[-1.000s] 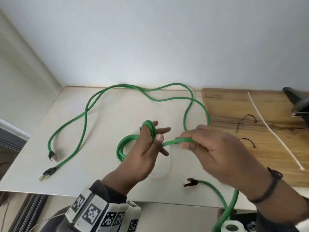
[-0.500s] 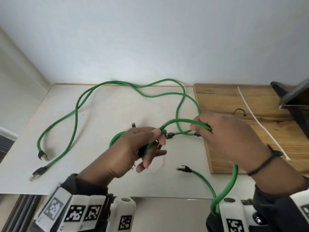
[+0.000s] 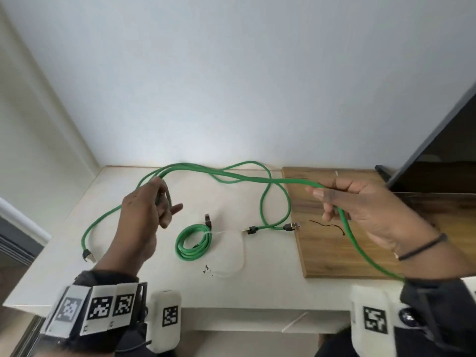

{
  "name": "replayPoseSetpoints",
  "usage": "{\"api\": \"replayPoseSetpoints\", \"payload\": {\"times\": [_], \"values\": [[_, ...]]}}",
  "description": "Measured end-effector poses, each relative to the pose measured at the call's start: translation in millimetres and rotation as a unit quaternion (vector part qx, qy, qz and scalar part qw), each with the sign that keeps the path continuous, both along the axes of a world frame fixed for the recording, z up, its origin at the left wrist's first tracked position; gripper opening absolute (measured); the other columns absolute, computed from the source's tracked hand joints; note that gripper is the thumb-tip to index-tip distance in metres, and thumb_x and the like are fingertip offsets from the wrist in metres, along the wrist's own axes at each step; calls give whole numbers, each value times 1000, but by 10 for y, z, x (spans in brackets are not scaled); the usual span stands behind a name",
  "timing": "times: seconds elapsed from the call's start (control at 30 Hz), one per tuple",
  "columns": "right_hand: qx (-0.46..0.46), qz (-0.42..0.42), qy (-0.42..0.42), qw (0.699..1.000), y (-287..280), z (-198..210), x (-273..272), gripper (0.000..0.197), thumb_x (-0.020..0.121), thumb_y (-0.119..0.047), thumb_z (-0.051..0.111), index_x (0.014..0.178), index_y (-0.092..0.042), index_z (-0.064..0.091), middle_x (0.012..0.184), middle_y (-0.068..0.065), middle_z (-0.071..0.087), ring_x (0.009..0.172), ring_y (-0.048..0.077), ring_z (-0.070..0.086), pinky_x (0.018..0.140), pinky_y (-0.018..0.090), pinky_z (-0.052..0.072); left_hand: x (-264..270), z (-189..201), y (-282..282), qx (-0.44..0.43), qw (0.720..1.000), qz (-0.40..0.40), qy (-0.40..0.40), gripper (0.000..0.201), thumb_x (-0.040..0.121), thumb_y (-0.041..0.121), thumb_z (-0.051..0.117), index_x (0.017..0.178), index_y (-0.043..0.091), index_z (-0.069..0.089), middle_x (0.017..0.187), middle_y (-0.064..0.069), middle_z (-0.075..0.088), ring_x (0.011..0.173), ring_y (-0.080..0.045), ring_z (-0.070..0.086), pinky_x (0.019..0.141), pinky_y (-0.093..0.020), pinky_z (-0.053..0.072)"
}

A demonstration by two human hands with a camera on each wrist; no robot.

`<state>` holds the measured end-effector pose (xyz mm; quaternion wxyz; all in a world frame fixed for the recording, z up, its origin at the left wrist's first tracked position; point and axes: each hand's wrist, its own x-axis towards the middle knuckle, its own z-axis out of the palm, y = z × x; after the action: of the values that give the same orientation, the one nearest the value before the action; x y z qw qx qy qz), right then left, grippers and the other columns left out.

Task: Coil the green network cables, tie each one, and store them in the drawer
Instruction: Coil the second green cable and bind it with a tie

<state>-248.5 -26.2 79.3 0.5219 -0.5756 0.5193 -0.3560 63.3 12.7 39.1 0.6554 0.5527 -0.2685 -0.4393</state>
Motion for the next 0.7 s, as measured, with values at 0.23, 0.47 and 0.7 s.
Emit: {"api": "replayPoseSetpoints", "payload": {"times": [0.23,0.47,0.7], "values": [[-99,20,221,970,-12,-754,323,18,92,-26,60,100,-38,71,95,-12,72,80,3,61,71,13,46,139,95,25,-140,869,-114,461,35,99,23,38,69,16,54,40,7,34,31,-6,37,74,-16,51],[-169,291,427,839,246,-947,767,27,95,-49,40,113,-44,59,100,-14,68,92,9,59,74,27,47,236,-177,-162,-136,909,74,386,30,100,20,43,77,11,61,63,6,58,56,-4,59,97,-33,48],[-276,251,308,875,248,-601,666,34,83,-62,44,99,-41,66,79,-12,63,76,2,57,65,27,50,-93,-508,-217,-26,996,-50,-73,16,102,16,39,106,14,55,116,-3,66,68,-17,69,64,-23,46]]}}
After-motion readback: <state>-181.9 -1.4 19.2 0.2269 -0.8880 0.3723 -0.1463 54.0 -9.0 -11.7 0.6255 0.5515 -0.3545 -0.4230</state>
